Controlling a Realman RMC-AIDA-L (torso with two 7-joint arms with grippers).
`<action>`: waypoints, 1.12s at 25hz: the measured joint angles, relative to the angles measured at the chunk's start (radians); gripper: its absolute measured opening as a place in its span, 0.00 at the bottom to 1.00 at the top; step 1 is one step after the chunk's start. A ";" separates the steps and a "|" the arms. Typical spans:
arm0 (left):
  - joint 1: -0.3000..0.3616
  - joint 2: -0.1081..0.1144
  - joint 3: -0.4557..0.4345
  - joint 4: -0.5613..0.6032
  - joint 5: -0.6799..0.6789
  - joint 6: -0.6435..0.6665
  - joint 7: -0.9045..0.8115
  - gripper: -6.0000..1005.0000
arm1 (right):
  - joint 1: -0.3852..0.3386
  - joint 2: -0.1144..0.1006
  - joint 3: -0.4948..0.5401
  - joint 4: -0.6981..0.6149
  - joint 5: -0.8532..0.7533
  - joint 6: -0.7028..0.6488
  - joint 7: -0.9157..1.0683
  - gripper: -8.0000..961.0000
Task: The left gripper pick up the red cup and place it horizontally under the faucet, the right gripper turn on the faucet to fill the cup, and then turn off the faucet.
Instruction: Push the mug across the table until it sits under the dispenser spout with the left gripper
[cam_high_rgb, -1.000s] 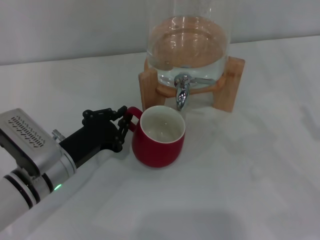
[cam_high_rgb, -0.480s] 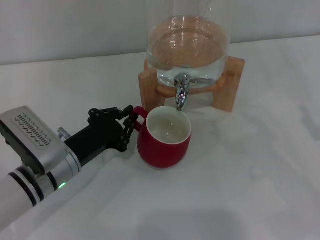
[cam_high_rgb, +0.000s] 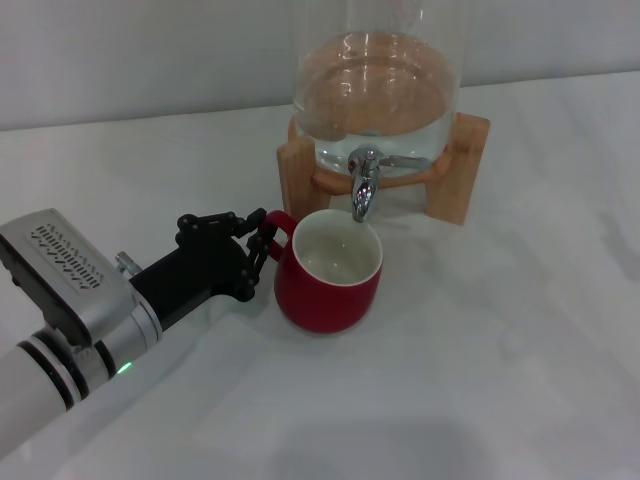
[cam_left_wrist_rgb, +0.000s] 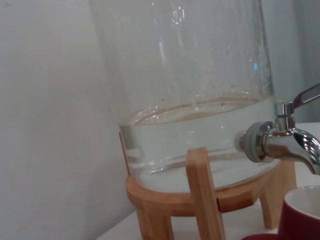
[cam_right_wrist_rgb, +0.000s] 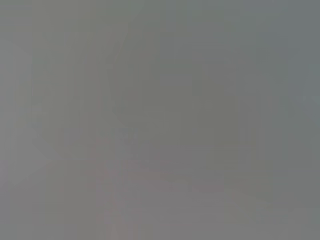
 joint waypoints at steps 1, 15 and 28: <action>-0.001 0.000 0.001 0.000 0.000 -0.004 0.000 0.15 | 0.000 0.000 0.000 0.000 0.000 0.000 0.000 0.79; -0.023 0.000 0.003 -0.002 0.009 -0.022 0.002 0.16 | 0.000 0.000 0.000 -0.004 0.000 0.003 0.001 0.79; -0.033 0.000 0.005 -0.002 0.010 -0.024 0.000 0.16 | 0.001 0.000 0.000 -0.008 0.000 0.004 0.002 0.79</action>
